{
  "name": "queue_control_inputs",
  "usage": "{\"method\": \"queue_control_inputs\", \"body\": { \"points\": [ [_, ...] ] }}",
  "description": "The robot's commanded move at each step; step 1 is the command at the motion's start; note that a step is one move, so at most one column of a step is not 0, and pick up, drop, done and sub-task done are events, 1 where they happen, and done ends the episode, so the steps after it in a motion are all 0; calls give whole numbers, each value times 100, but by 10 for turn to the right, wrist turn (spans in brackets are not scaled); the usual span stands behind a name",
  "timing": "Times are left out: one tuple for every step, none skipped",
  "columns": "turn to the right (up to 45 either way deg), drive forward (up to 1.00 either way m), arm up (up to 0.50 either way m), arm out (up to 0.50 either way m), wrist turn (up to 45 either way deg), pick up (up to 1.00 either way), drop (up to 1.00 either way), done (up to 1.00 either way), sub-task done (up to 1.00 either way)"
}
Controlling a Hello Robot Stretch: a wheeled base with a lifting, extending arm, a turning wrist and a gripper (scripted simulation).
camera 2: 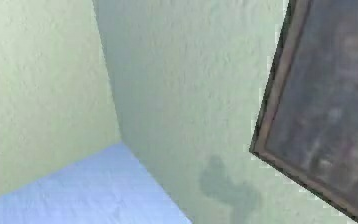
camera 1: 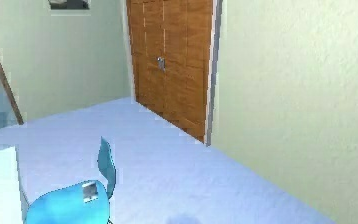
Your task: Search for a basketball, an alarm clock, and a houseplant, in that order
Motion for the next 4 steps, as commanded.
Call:
{"method": "queue_control_inputs", "body": {
  "points": [
    [0,80,0,0,0,0,0,0,0],
    [-120,0,0,0,0,0,0,0,0],
    [0,65,0,0,0,0,0,0,0],
    [-450,0,0,0,0,0,0,0,0]
  ]
}}
